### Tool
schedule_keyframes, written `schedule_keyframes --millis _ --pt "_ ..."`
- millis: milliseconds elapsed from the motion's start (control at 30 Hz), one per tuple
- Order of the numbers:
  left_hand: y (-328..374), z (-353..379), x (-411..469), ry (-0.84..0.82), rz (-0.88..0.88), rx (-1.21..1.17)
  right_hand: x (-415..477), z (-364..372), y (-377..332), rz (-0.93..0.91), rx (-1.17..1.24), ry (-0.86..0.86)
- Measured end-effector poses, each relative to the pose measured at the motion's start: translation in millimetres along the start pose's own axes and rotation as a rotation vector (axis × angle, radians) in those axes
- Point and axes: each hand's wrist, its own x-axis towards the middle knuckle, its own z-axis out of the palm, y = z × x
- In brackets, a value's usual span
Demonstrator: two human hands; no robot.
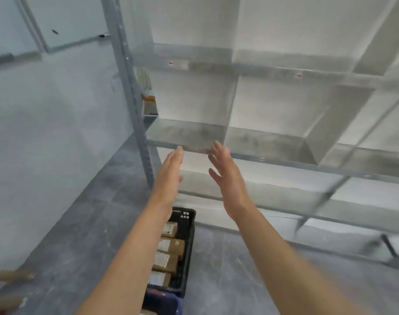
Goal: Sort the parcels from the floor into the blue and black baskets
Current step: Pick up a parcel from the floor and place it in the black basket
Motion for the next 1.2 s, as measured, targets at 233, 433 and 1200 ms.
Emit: schedule_keyframes --millis 233,433,1200 --pt "11.6 172.6 -34.5 -0.387 0.005 0.031 -61.7 -166.8 -40.4 -0.077 0.046 0.377" --pt "6.4 335.3 -89.5 -0.646 -0.014 0.062 -134.9 -316.4 -61.4 -0.110 0.072 0.658" --pt "-83.1 808.0 -330.5 -1.321 -0.232 0.239 -375.9 -733.8 -36.5 -0.026 0.192 1.329"
